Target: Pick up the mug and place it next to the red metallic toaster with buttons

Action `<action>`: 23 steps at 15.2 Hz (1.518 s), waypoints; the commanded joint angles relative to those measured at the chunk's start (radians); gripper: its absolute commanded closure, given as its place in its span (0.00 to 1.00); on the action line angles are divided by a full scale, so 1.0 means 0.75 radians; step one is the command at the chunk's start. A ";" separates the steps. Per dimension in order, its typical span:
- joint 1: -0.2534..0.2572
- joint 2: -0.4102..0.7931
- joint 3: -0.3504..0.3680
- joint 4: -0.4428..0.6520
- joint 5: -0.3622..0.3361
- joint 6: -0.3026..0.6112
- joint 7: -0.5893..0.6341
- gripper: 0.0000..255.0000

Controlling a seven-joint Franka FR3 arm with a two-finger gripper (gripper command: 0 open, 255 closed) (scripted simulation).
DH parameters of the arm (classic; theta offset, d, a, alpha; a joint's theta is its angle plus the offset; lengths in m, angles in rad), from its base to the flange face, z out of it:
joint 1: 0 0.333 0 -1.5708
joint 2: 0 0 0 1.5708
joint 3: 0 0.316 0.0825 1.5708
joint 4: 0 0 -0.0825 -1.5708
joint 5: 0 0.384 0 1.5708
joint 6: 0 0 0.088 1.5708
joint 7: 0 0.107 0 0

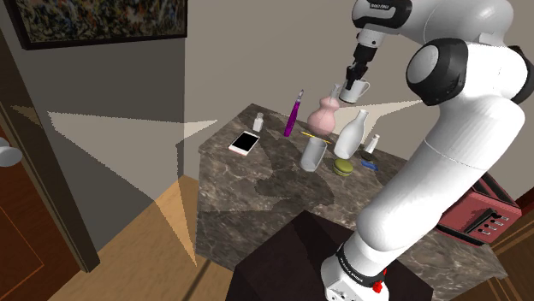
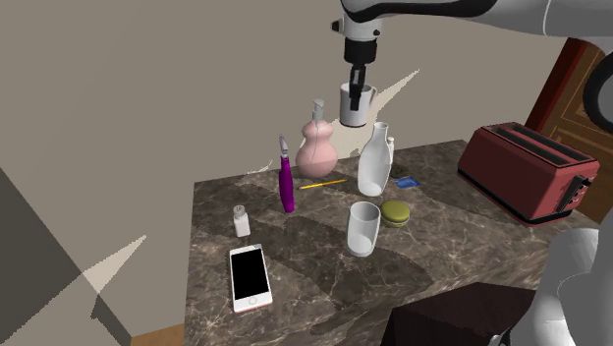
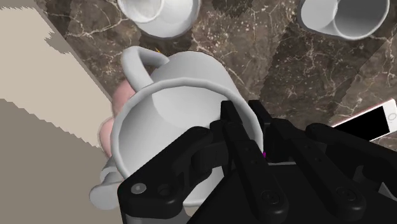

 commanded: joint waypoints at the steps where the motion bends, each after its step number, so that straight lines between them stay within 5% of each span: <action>1: -0.023 -0.033 -0.022 -0.037 -0.013 0.010 -0.046 1.00; 14: -0.203 -0.128 -0.218 -0.132 -0.051 0.044 -0.419 1.00; 23: -0.360 -0.015 -0.396 -0.031 0.043 0.038 -0.758 1.00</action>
